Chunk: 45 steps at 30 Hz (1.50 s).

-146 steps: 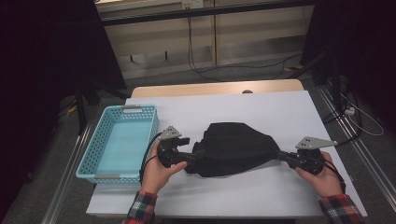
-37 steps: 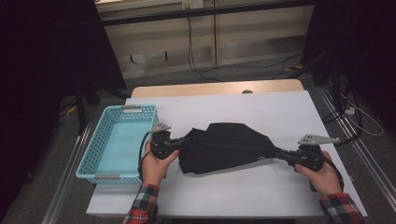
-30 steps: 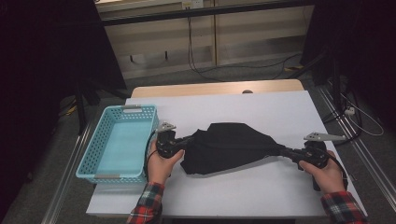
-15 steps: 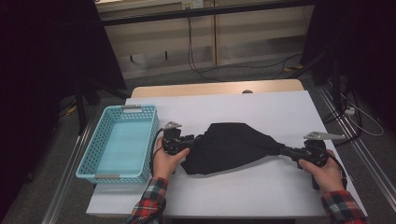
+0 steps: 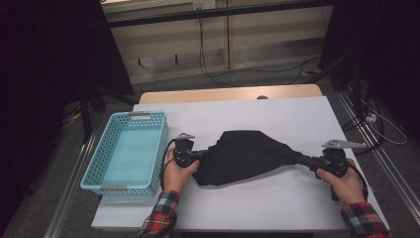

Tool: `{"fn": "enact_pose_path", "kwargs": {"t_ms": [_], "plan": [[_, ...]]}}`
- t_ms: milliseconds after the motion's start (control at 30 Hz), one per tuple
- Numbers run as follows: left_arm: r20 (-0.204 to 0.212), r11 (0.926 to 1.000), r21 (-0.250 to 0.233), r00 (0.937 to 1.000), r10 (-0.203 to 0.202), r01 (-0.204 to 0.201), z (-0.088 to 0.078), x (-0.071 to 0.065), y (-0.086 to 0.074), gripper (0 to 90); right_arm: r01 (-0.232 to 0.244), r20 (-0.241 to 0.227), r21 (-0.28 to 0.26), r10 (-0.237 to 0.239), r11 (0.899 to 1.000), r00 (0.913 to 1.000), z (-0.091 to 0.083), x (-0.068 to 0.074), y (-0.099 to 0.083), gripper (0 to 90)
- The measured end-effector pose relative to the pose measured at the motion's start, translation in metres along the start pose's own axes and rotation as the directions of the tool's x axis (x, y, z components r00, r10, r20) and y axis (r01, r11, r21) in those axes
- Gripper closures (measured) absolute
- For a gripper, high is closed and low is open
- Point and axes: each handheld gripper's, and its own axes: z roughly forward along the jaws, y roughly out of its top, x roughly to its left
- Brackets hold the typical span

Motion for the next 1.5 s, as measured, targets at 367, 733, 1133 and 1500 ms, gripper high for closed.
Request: {"fn": "enact_pose_path", "kwargs": {"t_ms": [367, 733, 1133, 1500], "plan": [[-0.018, 0.9928, -0.119, 0.9998, -0.008, 0.006, -0.043, 0.001, 0.008, 89.9, -0.036, -0.023, -0.075, 0.035, 0.996, 0.9991, 0.001, 0.004, 0.009, 84.4], [-0.034, 0.9950, -0.098, 0.9992, -0.020, 0.016, -0.039, 0.002, 0.003, 89.9, -0.032, 0.003, -0.039, 0.032, 0.999, 0.9995, 0.024, 0.004, 0.015, 76.3], [-0.037, 0.9914, -0.130, 0.9991, -0.020, 0.015, -0.045, 0.001, 0.007, 89.9, 0.002, 0.007, -0.086, -0.001, 0.996, 1.0000, 0.016, 0.009, 0.019, 87.4], [-0.006, 0.9777, -0.210, 0.9999, -0.011, 0.009, -0.064, -0.004, 0.021, 90.0, 0.016, 0.004, -0.165, -0.016, 0.986, 0.9999, -0.005, 0.010, 0.041, 87.5]]}}
